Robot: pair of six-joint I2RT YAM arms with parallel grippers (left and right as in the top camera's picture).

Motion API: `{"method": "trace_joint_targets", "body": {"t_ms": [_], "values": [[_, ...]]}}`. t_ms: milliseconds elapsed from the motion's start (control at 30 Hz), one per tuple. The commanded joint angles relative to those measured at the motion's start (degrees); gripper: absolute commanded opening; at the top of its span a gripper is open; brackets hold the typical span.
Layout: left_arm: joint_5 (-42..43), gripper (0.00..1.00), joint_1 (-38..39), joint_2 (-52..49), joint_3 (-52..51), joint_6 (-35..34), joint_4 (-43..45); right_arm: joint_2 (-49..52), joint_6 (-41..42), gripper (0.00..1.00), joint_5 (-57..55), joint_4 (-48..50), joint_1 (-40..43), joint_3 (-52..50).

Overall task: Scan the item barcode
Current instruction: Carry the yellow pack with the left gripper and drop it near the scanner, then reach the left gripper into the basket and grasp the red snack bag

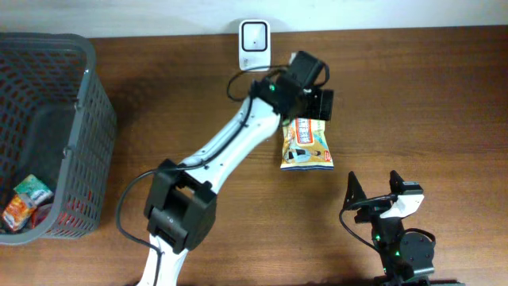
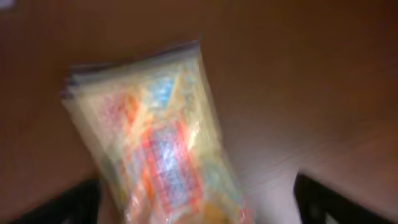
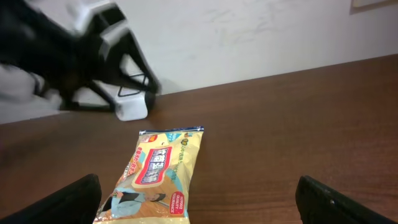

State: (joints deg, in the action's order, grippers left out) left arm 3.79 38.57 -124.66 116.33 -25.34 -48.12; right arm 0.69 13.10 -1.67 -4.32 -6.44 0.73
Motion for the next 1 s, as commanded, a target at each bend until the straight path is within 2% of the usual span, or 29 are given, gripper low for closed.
{"method": "trace_joint_targets", "body": {"t_ms": [0, 33, 100, 133, 267, 333, 367, 467, 533, 600, 700, 867, 900, 933, 967], "values": [[-0.8, 1.0, -6.7, 4.9, 16.5, 5.6, -16.0, -0.3, -0.2, 0.99, -0.3, -0.2, -0.3, -0.4], [-5.4, 0.99, -11.5, 7.1, 24.0, 5.6, -26.4, -0.3, -0.2, 0.98, -0.3, -0.2, -0.3, -0.4], [-7.0, 0.99, -20.6, 10.9, 30.6, 5.5, -34.7, -0.3, -0.2, 0.98, -0.3, -0.2, -0.3, -0.4], [-7.0, 0.99, -28.0, 14.4, 32.1, 5.2, -37.8, -0.3, -0.2, 0.98, -0.3, -0.2, -0.3, -0.4], [-7.1, 0.99, -52.8, 20.5, 32.1, -2.4, -46.2, -0.3, -0.2, 0.98, -0.3, -0.2, -0.3, -0.4], [-6.8, 0.99, -65.4, 20.5, 29.8, -2.7, -48.6, -0.3, -0.2, 0.98, -0.3, -0.2, -0.3, -0.4], [-7.5, 0.99, -68.5, 20.5, 27.9, -4.2, -48.6, -0.3, -0.2, 0.98, -0.3, -0.2, -0.3, -0.4], [-9.3, 0.99, -75.7, 20.5, 18.1, -11.2, -48.6, -0.3, -0.2, 0.98, -0.3, -0.2, -0.3, -0.4], [-9.3, 0.99, -78.8, 20.5, 7.1, -12.5, -43.9, -0.3, -0.2, 0.98, -0.3, -0.2, -0.3, -0.4], [-9.2, 0.99, -78.7, 20.5, -3.2, -12.7, -36.6, -0.3, -0.2, 0.98, -0.3, -0.2, -0.3, -0.4], [-9.2, 0.99, -78.6, 20.5, -19.7, -16.5, -26.8, -0.3, -0.2, 0.98, -0.3, -0.2, -0.3, -0.4], [-9.8, 0.99, -78.4, 20.5, -37.0, -16.5, -15.4, -0.3, -0.2, 0.98, -0.3, -0.2, -0.3, -0.4], [-10.3, 0.99, -78.4, 20.5, -38.4, -17.4, -14.4, -0.3, -0.2, 0.98, -0.3, -0.2, -0.3, -0.4], [-13.3, 0.99, -78.4, 20.5, -40.4, -22.2, -13.9, -0.3, -0.2, 0.98, -0.3, -0.2, -0.3, -0.4], [-14.8, 0.99, -78.5, 20.5, -41.9, -23.3, -12.7, -0.3, -0.2, 0.98, -0.3, -0.2, -0.3, -0.4]]}}
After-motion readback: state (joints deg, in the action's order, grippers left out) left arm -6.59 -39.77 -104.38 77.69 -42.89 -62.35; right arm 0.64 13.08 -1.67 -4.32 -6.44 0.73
